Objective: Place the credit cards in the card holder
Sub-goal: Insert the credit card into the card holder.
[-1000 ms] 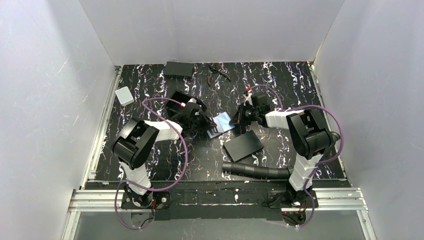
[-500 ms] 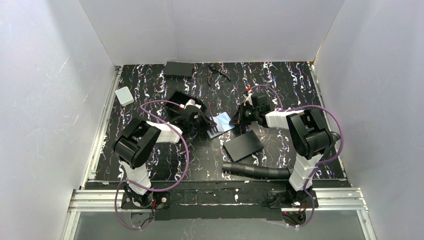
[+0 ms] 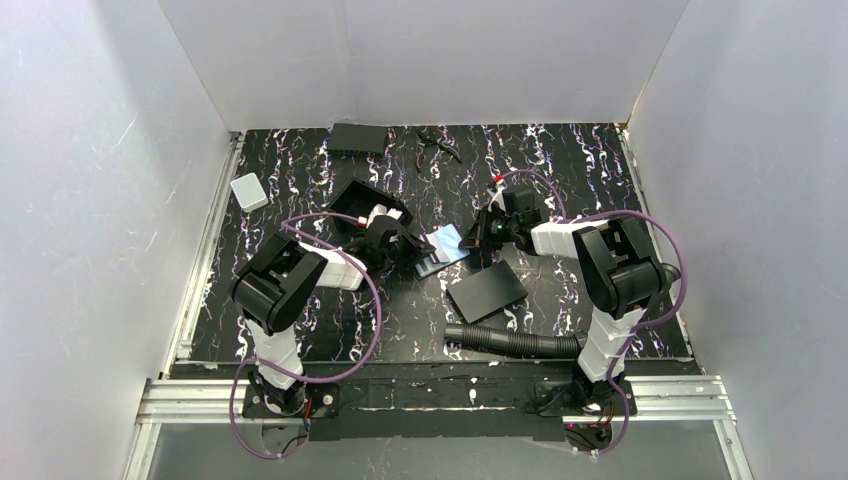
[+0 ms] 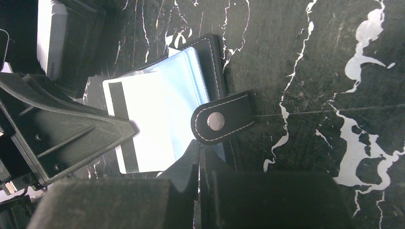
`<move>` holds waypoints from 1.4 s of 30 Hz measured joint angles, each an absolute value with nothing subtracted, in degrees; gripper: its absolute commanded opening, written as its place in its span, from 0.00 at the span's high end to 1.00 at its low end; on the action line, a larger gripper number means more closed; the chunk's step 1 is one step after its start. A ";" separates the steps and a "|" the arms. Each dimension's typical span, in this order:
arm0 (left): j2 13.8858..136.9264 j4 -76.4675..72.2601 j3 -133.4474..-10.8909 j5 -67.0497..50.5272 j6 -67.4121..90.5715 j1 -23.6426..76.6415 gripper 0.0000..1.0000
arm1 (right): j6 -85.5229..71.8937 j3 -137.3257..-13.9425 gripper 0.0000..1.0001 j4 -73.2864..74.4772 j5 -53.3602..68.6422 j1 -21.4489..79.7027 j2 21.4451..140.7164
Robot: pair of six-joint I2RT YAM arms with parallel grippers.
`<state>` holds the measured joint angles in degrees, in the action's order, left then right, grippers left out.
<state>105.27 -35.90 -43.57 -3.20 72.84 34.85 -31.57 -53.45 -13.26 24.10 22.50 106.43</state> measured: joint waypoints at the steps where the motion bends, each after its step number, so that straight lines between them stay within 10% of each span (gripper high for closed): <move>1: 105.27 -36.04 -43.53 -3.08 73.11 34.91 1.00 | -31.57 -53.45 0.97 -13.26 24.10 22.50 106.43; 13: 105.79 -38.48 -42.46 -1.51 74.50 35.38 0.98 | -31.59 -53.43 0.97 -13.30 24.12 22.49 106.43; 33: 105.95 -25.90 -50.27 -4.94 70.56 35.84 0.38 | -31.50 -53.43 0.97 -13.30 24.16 22.50 106.43; 42: 106.14 -2.86 -62.22 -2.27 68.00 36.46 0.39 | -31.33 -53.43 0.97 -13.28 24.16 22.50 106.43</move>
<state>106.14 -2.86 -62.22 -2.27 68.00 36.46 -31.33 -53.43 -13.28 24.16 22.50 106.43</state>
